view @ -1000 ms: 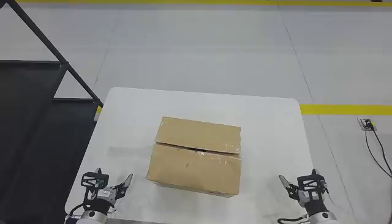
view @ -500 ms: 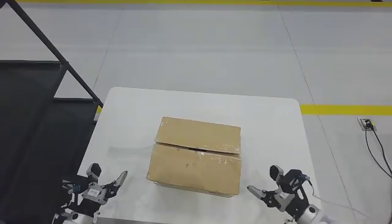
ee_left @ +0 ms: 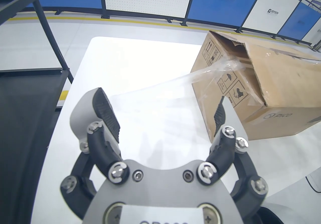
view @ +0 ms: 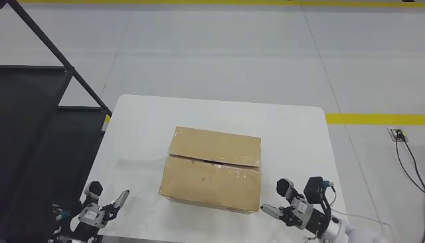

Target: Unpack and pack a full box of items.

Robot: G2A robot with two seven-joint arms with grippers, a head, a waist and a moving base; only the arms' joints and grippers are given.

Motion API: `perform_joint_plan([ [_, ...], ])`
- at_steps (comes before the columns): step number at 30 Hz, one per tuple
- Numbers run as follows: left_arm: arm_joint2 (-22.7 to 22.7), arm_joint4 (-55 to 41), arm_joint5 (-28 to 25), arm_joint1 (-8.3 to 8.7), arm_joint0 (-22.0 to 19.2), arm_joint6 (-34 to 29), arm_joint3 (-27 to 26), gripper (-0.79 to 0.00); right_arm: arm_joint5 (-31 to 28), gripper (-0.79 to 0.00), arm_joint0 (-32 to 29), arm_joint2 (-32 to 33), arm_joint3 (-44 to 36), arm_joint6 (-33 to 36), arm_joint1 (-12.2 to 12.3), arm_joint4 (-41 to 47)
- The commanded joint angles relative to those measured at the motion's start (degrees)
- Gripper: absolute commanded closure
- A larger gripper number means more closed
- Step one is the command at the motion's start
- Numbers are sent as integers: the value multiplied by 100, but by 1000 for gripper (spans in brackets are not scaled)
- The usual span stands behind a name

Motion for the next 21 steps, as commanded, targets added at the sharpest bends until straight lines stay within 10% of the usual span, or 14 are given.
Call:
perform_joint_plan([
  [1,55,98,60,-3,-50,-67,-44,-785,0,-785,27,-69,55,-52,-6,125],
  [14,140,-111,-370,20,-546,-610,-101,-785,216,-785,1012,-573,643,680,-3,2397],
  [21,140,-111,-370,20,-546,-610,-101,-785,899,-785,1557,-793,981,973,0,2206],
])
